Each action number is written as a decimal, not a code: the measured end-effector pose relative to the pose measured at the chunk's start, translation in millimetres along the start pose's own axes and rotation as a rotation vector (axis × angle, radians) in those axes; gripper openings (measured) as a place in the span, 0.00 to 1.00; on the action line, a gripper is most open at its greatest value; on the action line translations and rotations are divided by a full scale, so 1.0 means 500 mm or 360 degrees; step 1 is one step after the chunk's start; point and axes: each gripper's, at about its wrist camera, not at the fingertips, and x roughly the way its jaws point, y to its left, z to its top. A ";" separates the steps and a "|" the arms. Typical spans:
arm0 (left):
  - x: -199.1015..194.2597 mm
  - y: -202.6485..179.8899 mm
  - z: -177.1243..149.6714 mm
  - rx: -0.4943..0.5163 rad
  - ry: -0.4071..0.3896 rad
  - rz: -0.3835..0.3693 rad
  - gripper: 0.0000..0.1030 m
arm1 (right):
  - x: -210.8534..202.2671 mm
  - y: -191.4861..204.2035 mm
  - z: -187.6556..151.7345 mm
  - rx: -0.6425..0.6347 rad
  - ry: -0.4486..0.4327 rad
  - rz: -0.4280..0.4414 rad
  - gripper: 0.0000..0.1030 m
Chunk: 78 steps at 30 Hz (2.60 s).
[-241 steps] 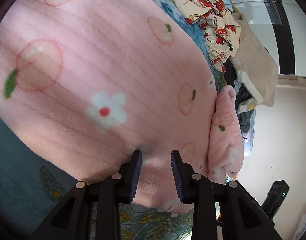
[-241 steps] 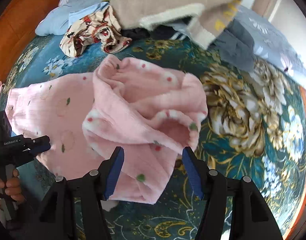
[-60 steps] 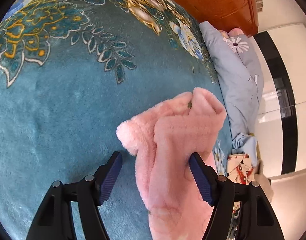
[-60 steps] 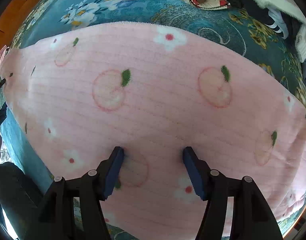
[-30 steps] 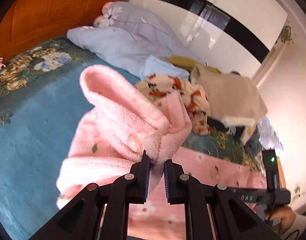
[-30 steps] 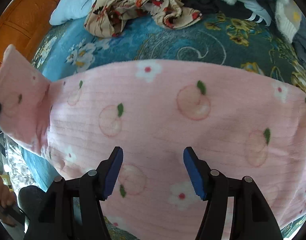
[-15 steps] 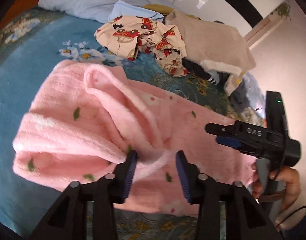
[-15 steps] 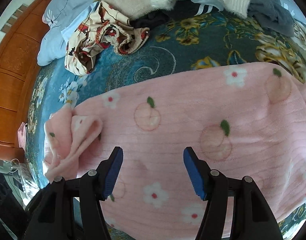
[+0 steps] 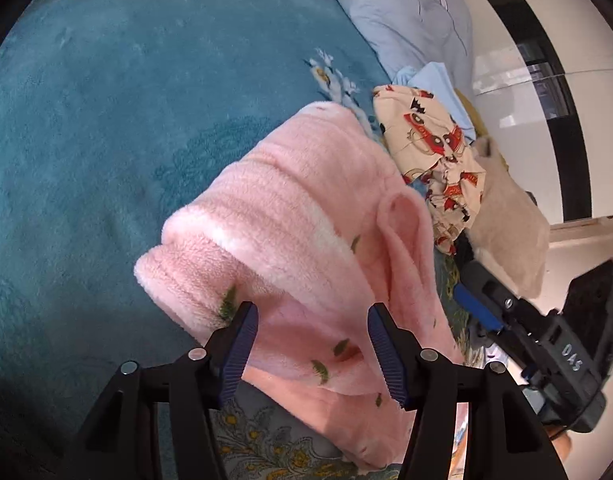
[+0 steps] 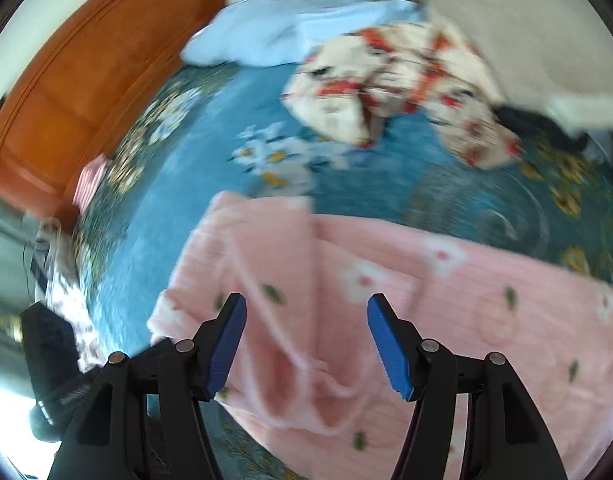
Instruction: Fold clothes
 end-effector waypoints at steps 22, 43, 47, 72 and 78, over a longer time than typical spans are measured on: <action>0.021 0.044 0.037 -0.0370 -0.0026 -0.0064 0.53 | 0.113 0.105 -0.040 -0.0431 0.0248 -0.0501 0.62; -0.050 0.144 0.021 -0.0534 -0.0106 -0.0271 0.10 | 0.056 -0.102 -0.100 0.0570 0.0236 0.0336 0.09; -0.047 0.123 0.019 -0.0472 -0.0084 -0.0331 0.26 | 0.048 -0.140 -0.115 0.0766 0.0166 0.0510 0.11; 0.039 0.042 -0.010 -0.0242 0.0249 -0.0313 0.48 | -0.014 -0.134 -0.149 0.0180 0.0391 0.0332 0.51; 0.037 0.011 -0.019 -0.0134 0.0207 -0.0282 0.46 | -0.005 -0.173 -0.057 0.0355 0.0106 0.0209 0.59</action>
